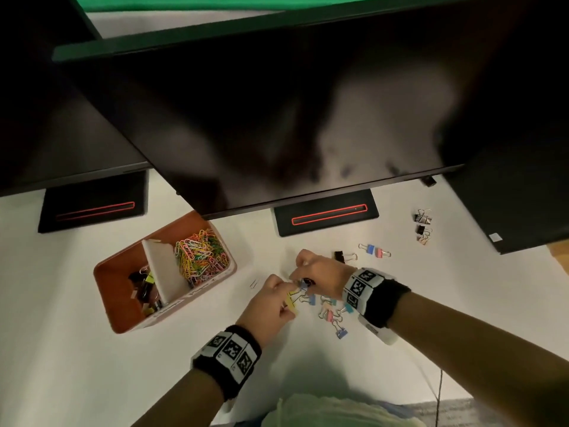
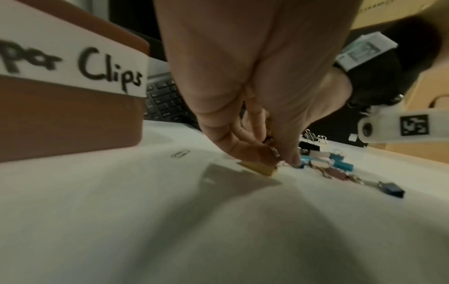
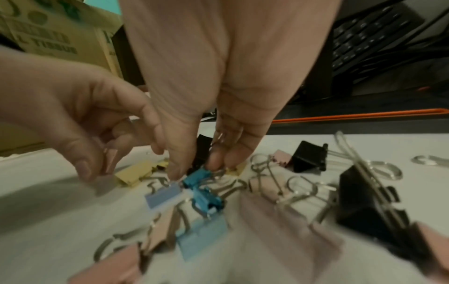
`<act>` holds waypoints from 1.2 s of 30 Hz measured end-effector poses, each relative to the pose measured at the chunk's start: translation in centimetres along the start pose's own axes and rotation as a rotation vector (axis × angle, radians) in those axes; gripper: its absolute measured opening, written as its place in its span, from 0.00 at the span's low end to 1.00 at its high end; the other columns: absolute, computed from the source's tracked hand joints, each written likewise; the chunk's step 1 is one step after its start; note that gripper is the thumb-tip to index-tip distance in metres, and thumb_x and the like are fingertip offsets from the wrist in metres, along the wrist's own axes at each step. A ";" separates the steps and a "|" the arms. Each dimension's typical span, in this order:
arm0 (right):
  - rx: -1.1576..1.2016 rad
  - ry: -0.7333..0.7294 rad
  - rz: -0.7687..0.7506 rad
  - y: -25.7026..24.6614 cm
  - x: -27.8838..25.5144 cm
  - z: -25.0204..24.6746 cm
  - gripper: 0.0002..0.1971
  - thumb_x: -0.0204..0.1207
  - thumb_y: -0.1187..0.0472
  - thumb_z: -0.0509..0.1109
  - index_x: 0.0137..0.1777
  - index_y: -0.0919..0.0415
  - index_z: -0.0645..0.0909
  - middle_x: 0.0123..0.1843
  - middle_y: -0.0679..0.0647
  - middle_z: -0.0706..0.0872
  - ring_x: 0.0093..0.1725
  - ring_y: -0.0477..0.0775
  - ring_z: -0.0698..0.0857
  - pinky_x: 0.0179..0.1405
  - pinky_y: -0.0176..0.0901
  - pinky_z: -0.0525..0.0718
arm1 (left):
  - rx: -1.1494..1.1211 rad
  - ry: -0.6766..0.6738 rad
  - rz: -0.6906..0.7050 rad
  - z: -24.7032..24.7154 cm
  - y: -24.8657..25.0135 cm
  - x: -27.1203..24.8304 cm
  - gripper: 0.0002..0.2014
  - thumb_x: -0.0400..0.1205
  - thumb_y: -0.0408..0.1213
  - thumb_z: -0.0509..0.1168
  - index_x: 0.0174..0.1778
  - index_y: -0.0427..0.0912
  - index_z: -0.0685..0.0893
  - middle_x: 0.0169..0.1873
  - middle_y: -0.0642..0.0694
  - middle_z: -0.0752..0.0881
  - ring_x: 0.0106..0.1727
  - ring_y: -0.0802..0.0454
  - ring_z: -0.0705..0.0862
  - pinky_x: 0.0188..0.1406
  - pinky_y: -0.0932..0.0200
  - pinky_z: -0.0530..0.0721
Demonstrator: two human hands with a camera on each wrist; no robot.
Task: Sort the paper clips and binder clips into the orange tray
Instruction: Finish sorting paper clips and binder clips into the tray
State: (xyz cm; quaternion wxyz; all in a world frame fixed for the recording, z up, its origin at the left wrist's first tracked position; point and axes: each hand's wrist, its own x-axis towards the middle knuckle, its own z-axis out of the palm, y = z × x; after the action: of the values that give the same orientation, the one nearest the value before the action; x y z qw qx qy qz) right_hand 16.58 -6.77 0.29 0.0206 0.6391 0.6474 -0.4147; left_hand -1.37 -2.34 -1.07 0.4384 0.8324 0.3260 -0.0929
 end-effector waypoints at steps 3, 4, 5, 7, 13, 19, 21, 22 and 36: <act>-0.008 0.053 0.052 0.2 0.6 0.0 0.18 0.75 0.62 0.70 0.65 0.56 0.79 0.64 0.55 0.74 0.58 0.57 0.80 0.62 0.49 0.79 | 0.054 0.032 -0.072 1.0 0.1 0.4 0.17 0.76 0.33 0.68 0.61 0.44 0.78 0.57 0.49 0.71 0.45 0.50 0.82 0.58 0.58 0.81; -0.010 0.066 0.065 0.4 0.7 0.1 0.16 0.75 0.61 0.70 0.64 0.56 0.80 0.63 0.56 0.75 0.58 0.57 0.80 0.61 0.49 0.79 | 0.059 0.050 -0.093 1.2 0.0 0.5 0.16 0.76 0.33 0.67 0.60 0.43 0.78 0.57 0.48 0.72 0.47 0.49 0.82 0.58 0.57 0.81; -0.021 0.073 0.075 0.4 0.7 0.1 0.15 0.75 0.60 0.70 0.61 0.56 0.80 0.61 0.56 0.76 0.58 0.57 0.80 0.59 0.49 0.80 | 0.058 0.065 -0.107 1.2 -0.1 0.5 0.15 0.76 0.34 0.67 0.59 0.43 0.78 0.57 0.48 0.72 0.48 0.49 0.82 0.58 0.56 0.81; -0.055 0.077 0.084 0.5 0.8 0.3 0.12 0.75 0.58 0.69 0.58 0.57 0.81 0.60 0.56 0.77 0.57 0.58 0.80 0.57 0.49 0.81 | 0.058 0.083 -0.113 1.2 -0.5 0.5 0.14 0.76 0.34 0.67 0.57 0.45 0.78 0.56 0.48 0.73 0.48 0.48 0.82 0.57 0.57 0.81; -0.115 0.107 0.066 0.9 0.3 0.3 0.12 0.75 0.57 0.68 0.57 0.59 0.80 0.60 0.56 0.77 0.57 0.57 0.77 0.57 0.46 0.79 | -0.019 0.140 -0.075 -0.1 -1.7 -0.5 0.18 0.74 0.31 0.69 0.58 0.47 0.77 0.55 0.49 0.76 0.43 0.52 0.81 0.49 0.61 0.81; 0.018 0.161 -0.017 0.3 0.1 -0.4 0.11 0.74 0.56 0.71 0.54 0.57 0.81 0.59 0.50 0.77 0.51 0.50 0.79 0.55 0.42 0.82 | -0.077 0.142 -0.049 -2.2 -3.3 -2.4 0.21 0.72 0.31 0.72 0.60 0.49 0.78 0.53 0.52 0.77 0.37 0.58 0.81 0.48 0.60 0.83; 0.016 0.140 -0.055 -0.4 0.5 -0.5 0.10 0.73 0.57 0.72 0.53 0.57 0.81 0.59 0.50 0.78 0.52 0.50 0.80 0.57 0.42 0.82 | -0.065 0.142 -0.047 -2.7 -3.8 -2.9 0.22 0.73 0.31 0.72 0.61 0.50 0.78 0.53 0.54 0.76 0.36 0.58 0.80 0.46 0.62 0.82; 0.004 0.122 -0.069 -0.9 0.9 -0.4 0.10 0.73 0.58 0.71 0.53 0.58 0.81 0.60 0.51 0.78 0.54 0.51 0.80 0.57 0.43 0.81 | -0.058 0.144 -0.048 -3.0 -4.1 -3.1 0.22 0.73 0.31 0.72 0.61 0.50 0.78 0.53 0.55 0.76 0.36 0.58 0.80 0.45 0.63 0.82; -0.146 0.043 0.053 -3.8 3.2 2.3 0.15 0.77 0.62 0.64 0.64 0.59 0.78 0.65 0.56 0.79 0.61 0.60 0.81 0.59 0.47 0.79 | -0.051 0.168 0.010 -5.2 -4.9 -5.9 0.17 0.74 0.31 0.71 0.56 0.50 0.81 0.51 0.55 0.77 0.37 0.59 0.81 0.39 0.76 0.76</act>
State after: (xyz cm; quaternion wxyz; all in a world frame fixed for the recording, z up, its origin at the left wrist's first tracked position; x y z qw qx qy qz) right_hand 11.65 -4.87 -0.99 0.0643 0.6617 0.6590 -0.3517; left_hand -9.67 1.03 1.34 0.4310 0.8275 0.3597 -0.0125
